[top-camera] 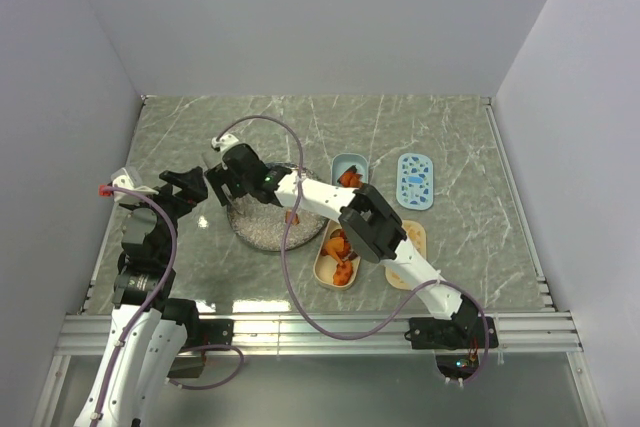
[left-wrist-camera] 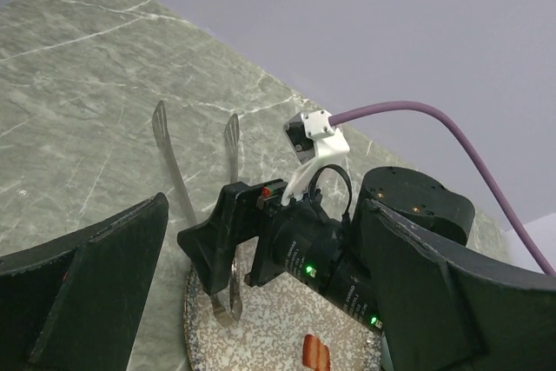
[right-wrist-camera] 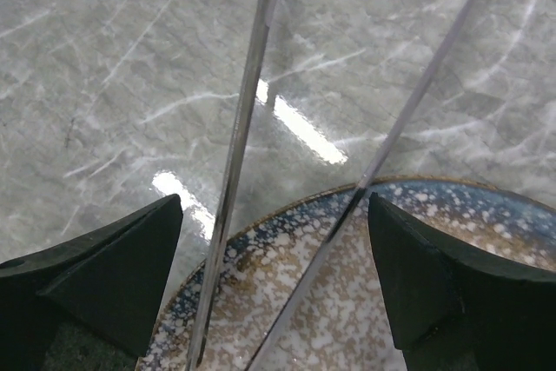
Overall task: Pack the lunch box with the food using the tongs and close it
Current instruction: Grab the clamp with the right arm
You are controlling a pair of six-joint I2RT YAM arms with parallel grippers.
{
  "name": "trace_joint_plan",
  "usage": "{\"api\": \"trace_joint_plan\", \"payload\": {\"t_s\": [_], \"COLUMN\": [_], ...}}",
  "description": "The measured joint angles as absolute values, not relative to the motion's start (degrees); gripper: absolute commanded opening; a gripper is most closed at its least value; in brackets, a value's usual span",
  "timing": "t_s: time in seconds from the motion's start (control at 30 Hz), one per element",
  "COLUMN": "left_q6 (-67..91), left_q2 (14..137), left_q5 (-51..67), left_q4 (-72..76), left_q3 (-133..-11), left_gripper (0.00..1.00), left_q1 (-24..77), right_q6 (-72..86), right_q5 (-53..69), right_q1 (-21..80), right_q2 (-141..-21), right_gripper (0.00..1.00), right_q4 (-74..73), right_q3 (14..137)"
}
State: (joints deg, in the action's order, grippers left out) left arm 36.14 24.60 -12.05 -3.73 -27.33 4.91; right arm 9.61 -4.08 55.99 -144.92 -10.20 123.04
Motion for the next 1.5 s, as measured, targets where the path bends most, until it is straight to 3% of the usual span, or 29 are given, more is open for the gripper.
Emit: {"api": "trace_joint_plan", "payload": {"t_s": [0.47, 0.77, 0.97, 1.5], "left_q6": [36.1, 36.1, 36.1, 36.1], "left_q2": [24.2, 23.5, 23.5, 23.4], "left_q5": [-11.8, -11.8, -11.8, -11.8], "left_q4": [-3.7, -3.6, -3.6, -3.6], "left_q3": [-27.3, -26.7, -26.6, -26.6], "left_gripper": [0.99, 1.0, 0.99, 0.99], "left_q1": [4.9, 4.9, 4.9, 4.9], "right_q6": [9.6, 9.7, 10.0, 9.0], "right_q5": [-9.1, -10.6, -12.1, -14.2], "right_q1": [56.1, 56.2, 56.9, 57.1], "right_q2": [-148.8, -149.1, -144.9, -123.7], "right_gripper": [0.86, 0.72, 0.57, 0.51], "right_q4": [-18.6, -18.9, -9.7, 6.0], "right_q3": [130.5, 130.2, 120.3, 90.9]}}
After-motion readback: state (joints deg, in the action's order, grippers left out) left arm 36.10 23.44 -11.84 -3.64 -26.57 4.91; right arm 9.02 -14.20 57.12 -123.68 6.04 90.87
